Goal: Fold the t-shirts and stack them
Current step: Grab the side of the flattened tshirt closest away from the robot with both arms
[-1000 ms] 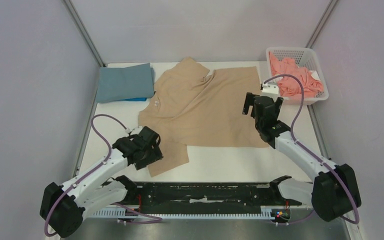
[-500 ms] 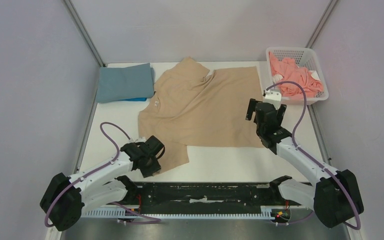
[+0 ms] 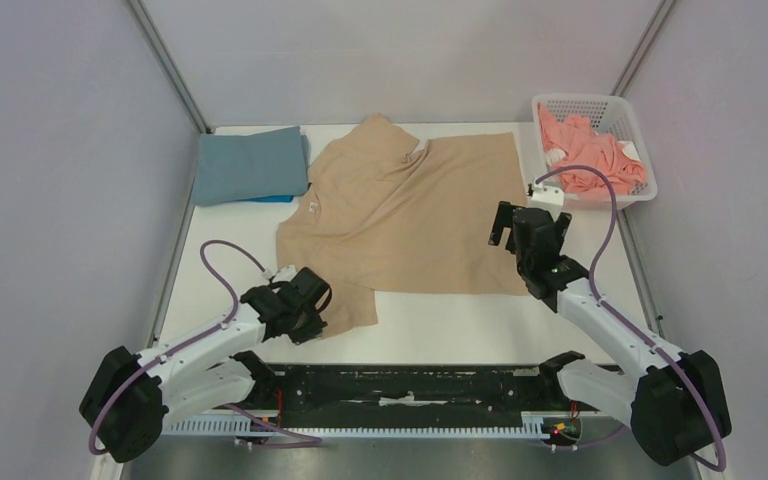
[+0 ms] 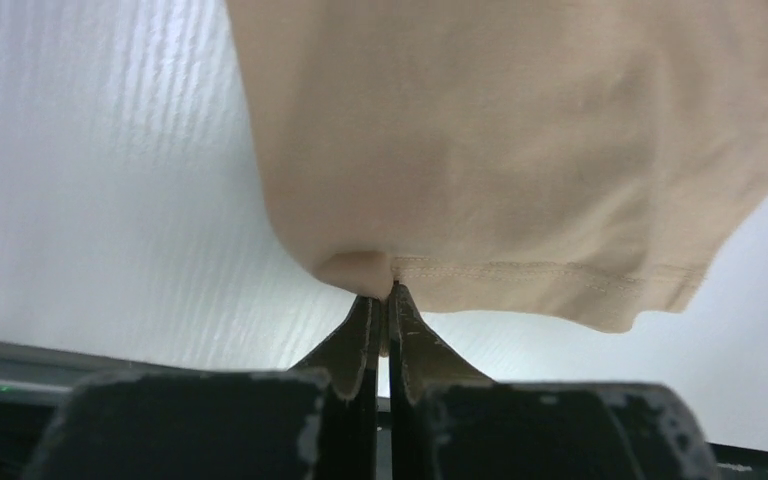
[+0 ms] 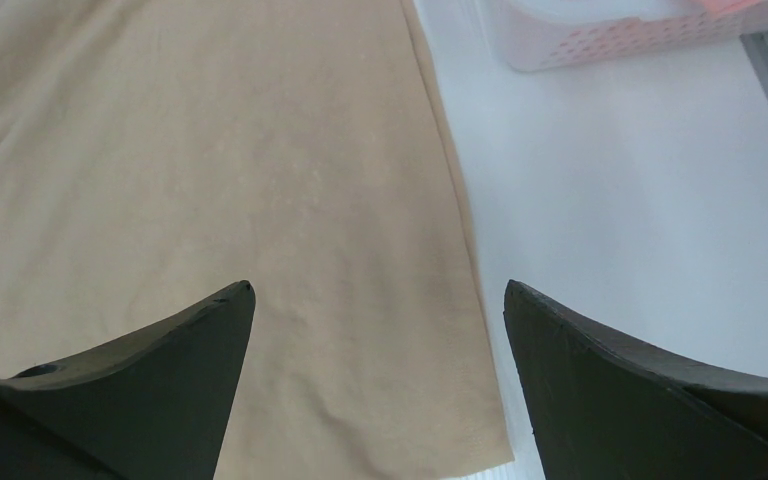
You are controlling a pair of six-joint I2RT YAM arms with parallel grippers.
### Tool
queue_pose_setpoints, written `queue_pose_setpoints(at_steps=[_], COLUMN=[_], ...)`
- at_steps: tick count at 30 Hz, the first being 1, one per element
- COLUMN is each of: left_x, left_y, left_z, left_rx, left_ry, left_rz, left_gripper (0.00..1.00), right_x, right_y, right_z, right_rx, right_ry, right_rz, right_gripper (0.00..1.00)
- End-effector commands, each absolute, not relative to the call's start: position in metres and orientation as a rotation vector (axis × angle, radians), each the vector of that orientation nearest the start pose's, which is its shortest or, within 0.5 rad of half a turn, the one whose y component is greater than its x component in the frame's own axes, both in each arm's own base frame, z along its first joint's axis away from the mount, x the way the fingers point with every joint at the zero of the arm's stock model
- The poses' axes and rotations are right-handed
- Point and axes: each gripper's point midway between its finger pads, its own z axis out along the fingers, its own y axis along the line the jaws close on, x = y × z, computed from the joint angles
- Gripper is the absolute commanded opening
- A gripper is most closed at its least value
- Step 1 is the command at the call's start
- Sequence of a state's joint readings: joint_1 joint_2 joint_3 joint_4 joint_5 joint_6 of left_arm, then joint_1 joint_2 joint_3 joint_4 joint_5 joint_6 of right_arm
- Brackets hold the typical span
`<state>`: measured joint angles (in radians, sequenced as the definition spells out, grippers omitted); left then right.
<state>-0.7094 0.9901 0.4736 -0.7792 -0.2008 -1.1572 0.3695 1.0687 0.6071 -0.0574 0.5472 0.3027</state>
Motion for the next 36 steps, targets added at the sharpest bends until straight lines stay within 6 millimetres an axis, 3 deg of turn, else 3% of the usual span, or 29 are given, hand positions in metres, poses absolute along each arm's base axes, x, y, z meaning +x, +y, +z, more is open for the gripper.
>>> queue_pose_setpoints(at_steps=[1,4,10,13,17,21,31,36], left_x=[0.151,0.154,0.156,0.157,0.157,0.157,0.157,0.155], left_y=[-0.136,-0.138,-0.137,-0.139,-0.135,-0.135,-0.134,-0.135], left_z=[0.033,0.039,0.049,0.053,0.054,0.055,0.054,0.053], left_rx=[-0.531,-0.476,-0.395,-0.364,-0.359,-0.361,-0.364,-0.369], left_ry=[2.641,2.614,2.568,2.552,2.557,2.548,2.541,2.554], left_rz=[-0.336,-0.367,-0.405,-0.427,-0.401,-0.409,-0.407,-0.413], left_gripper=[0.02,0.02,0.02,0.02,0.02,0.02,0.02,0.02], right_x=[0.308,0.289,0.247,0.234,0.232,0.231,0.242,0.236], right_y=[0.049,0.041,-0.007,-0.009,-0.003,-0.007,0.009,0.011], right_z=[0.126,0.112,0.069,0.048,0.040,0.031,0.014,0.004], right_rx=[0.273,0.316,0.490,0.490,0.461,0.471,0.454,0.458], right_ry=[2.088,2.135,2.250,2.321,2.370,2.396,2.415,2.450], right_rz=[-0.066,-0.080,-0.186,-0.170,-0.148,-0.188,-0.092,-0.084], right_gripper=[0.98,0.98,0.98,0.90,0.74,0.68,0.61,0.44])
